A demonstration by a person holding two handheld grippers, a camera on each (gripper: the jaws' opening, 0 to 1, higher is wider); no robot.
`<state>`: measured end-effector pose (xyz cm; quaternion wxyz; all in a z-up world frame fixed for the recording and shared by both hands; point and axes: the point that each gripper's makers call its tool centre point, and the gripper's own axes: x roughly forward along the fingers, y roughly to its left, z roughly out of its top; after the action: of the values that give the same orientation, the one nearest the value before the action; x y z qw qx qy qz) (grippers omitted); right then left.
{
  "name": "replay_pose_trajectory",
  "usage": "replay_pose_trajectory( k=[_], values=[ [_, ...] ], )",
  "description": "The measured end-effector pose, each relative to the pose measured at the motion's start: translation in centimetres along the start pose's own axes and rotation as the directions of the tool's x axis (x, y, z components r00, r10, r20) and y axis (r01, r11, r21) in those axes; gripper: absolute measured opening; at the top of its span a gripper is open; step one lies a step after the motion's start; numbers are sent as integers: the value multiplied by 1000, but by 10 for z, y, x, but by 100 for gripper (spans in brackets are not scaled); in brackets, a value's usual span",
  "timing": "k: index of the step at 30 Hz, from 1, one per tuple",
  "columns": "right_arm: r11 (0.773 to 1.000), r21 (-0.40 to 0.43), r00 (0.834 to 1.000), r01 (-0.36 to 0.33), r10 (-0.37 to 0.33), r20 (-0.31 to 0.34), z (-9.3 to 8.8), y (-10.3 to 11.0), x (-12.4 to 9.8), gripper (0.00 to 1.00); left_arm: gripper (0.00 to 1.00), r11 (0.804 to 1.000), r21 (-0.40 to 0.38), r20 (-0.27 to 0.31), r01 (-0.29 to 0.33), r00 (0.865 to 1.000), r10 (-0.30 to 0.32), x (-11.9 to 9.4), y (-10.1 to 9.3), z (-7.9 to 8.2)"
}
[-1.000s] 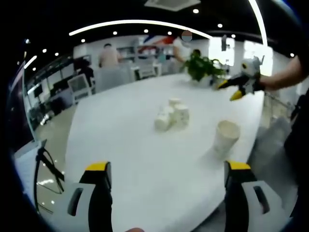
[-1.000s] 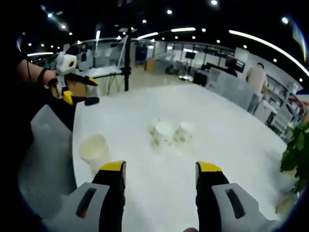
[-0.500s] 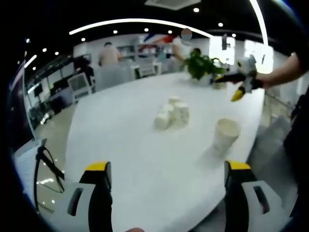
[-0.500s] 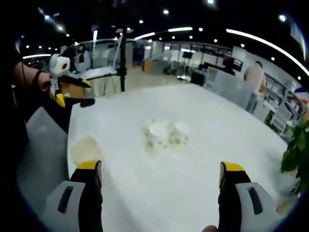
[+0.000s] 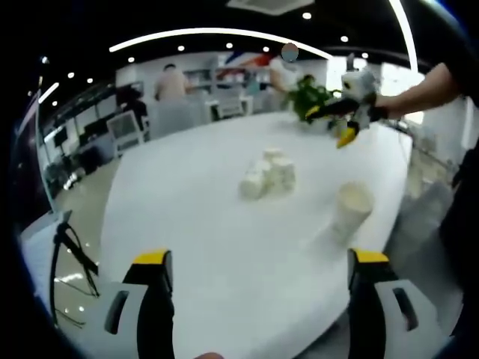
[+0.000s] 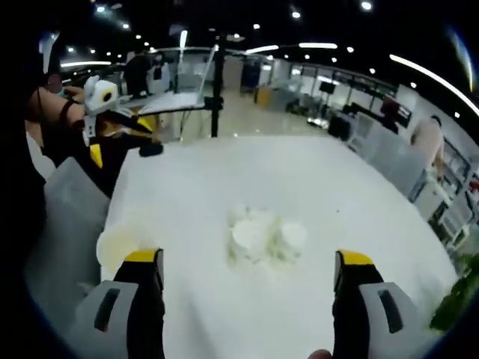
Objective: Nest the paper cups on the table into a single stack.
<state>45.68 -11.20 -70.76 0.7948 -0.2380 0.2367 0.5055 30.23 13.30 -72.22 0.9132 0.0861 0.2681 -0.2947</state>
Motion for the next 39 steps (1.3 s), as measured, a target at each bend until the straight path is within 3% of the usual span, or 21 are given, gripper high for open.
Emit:
replay_pose_trajectory(
  k=[5, 6, 9, 13, 14, 19, 25, 28, 29, 39],
  values=[
    [998, -11, 998, -56, 56, -31, 17, -5, 26, 88, 98, 1000, -5, -10, 2, 1000, -2, 3, -1, -6],
    [997, -26, 996, -71, 69, -53, 14, -14, 35, 88, 98, 1000, -2, -16, 3, 1000, -3, 3, -2, -7],
    [993, -13, 990, -120, 118, -74, 16, -12, 51, 85, 98, 1000, -12, -22, 1, 1000, -2, 4, -3, -10],
    [978, 22, 968, -206, 207, -143, 16, 4, 68, 75, 98, 1000, -20, -23, 0, 1000, 0, 4, -4, -12],
    [977, 36, 960, -208, 211, -183, 12, 4, 71, 70, 97, 1000, -22, -21, 0, 1000, 0, 5, -4, -12],
    [973, 81, 951, -216, 228, -209, 16, -3, 87, 63, 97, 1000, -31, -17, 0, 1000, -1, 8, -4, -13],
    [958, 121, 924, -258, 282, -257, 24, -5, 102, 50, 97, 999, -38, -12, 11, 1000, -11, 12, -8, -15],
    [956, 150, 914, -254, 288, -285, 21, -9, 109, 50, 97, 999, -45, -14, 19, 1000, -19, 13, -10, -17],
    [947, 203, 907, -248, 301, -296, 18, -9, 112, 50, 97, 999, -43, -13, 21, 1000, -22, 13, -11, -17],
    [933, 293, 891, -210, 306, -336, 8, -11, 130, 46, 97, 998, -47, -17, 30, 999, -31, 12, -10, -25]
  ],
)
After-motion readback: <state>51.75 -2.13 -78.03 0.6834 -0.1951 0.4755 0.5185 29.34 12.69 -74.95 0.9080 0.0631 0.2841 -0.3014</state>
